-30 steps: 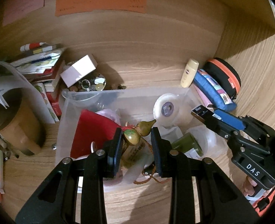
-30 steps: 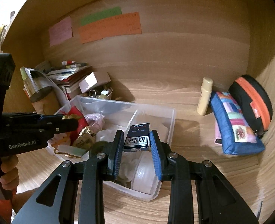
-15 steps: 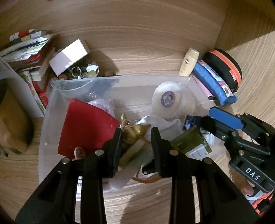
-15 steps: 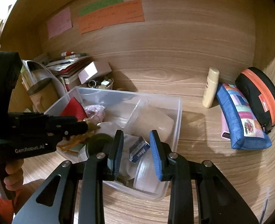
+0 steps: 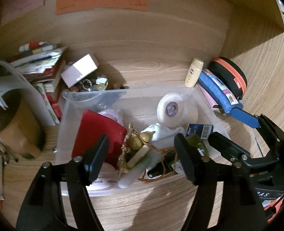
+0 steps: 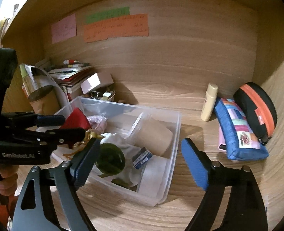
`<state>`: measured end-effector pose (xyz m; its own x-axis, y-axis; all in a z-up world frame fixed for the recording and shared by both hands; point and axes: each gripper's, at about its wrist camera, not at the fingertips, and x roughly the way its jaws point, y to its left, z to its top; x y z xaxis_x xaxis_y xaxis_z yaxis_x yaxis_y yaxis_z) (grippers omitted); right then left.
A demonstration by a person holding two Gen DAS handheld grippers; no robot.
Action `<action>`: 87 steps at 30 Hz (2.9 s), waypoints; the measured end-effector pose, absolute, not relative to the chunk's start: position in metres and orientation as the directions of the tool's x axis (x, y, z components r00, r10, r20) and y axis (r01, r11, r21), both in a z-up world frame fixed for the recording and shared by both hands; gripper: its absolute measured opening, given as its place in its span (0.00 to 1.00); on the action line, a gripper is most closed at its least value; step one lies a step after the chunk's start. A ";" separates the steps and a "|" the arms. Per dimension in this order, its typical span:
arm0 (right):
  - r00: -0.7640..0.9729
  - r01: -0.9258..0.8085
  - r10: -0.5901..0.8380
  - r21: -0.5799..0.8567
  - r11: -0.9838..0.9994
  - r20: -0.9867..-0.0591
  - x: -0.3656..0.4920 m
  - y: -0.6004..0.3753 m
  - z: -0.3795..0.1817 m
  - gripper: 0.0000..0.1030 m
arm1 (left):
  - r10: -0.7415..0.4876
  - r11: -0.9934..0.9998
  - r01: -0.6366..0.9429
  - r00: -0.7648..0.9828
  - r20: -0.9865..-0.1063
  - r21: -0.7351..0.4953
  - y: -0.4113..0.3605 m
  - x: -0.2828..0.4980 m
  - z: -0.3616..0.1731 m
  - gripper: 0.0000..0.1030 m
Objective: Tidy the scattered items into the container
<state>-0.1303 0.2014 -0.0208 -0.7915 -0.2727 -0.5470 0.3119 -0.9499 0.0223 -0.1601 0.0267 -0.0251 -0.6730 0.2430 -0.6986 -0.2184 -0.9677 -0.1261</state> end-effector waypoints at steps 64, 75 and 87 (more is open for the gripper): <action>-0.808 0.288 -0.275 0.057 -0.956 -0.522 -0.038 0.205 -0.005 1.00 | 0.041 -0.999 -0.047 -0.794 -0.606 -0.006 0.020 -0.059 -0.018 0.91; -0.805 0.291 -0.275 0.054 -0.955 -0.526 -0.039 0.201 -0.005 1.00 | 0.072 -0.997 -0.074 -0.792 -0.607 -0.023 0.020 -0.057 -0.017 0.91; -0.807 0.296 -0.274 0.043 -0.954 -0.523 -0.037 0.202 -0.003 1.00 | 0.095 -0.995 -0.091 -0.789 -0.607 -0.037 0.018 -0.057 -0.016 0.91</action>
